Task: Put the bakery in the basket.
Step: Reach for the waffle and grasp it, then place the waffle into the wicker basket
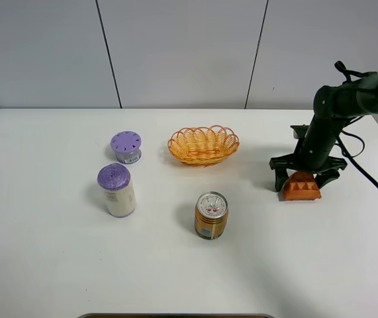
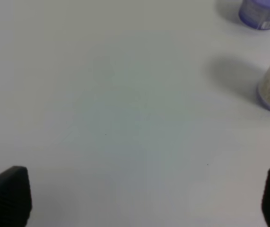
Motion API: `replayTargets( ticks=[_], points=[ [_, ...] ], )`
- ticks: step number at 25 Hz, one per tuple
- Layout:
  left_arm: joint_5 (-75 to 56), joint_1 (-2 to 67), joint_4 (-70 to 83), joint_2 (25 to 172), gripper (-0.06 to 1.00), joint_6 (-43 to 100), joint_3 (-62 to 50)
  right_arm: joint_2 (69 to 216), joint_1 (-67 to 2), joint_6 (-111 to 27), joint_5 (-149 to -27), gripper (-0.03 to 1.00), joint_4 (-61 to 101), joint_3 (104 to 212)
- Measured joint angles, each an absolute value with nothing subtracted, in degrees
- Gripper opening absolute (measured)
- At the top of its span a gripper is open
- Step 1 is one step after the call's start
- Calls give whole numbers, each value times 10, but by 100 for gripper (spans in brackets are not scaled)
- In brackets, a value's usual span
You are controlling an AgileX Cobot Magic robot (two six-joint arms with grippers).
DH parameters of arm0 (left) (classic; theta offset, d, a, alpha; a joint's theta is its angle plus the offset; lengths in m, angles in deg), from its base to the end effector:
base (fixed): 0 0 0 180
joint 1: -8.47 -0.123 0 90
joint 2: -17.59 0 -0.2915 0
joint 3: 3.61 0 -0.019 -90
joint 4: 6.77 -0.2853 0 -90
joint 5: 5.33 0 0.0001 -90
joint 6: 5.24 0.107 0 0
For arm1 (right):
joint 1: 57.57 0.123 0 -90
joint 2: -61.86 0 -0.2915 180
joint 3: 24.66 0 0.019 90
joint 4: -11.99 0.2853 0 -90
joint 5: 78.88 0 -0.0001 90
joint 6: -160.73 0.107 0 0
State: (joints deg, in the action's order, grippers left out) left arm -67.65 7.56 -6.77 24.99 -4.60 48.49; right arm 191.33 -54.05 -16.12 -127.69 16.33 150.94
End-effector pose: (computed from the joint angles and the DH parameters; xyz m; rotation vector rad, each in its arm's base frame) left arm 0.0380 0.0006 0.2652 -0.0050 2.1262 0.0160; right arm 0.3981 0.0306 0.0573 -0.0692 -3.0898 -0.0819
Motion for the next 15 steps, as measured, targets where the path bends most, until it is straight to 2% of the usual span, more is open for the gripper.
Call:
replayTargets(
  ticks=[6, 15],
  points=[
    [-676, 76, -68, 250, 99, -46, 485, 1914, -543, -161, -1277, 73, 158, 1509],
    [-676, 76, -68, 250, 99, -46, 485, 1914, -543, -161, -1277, 69, 158, 1509]
  ],
)
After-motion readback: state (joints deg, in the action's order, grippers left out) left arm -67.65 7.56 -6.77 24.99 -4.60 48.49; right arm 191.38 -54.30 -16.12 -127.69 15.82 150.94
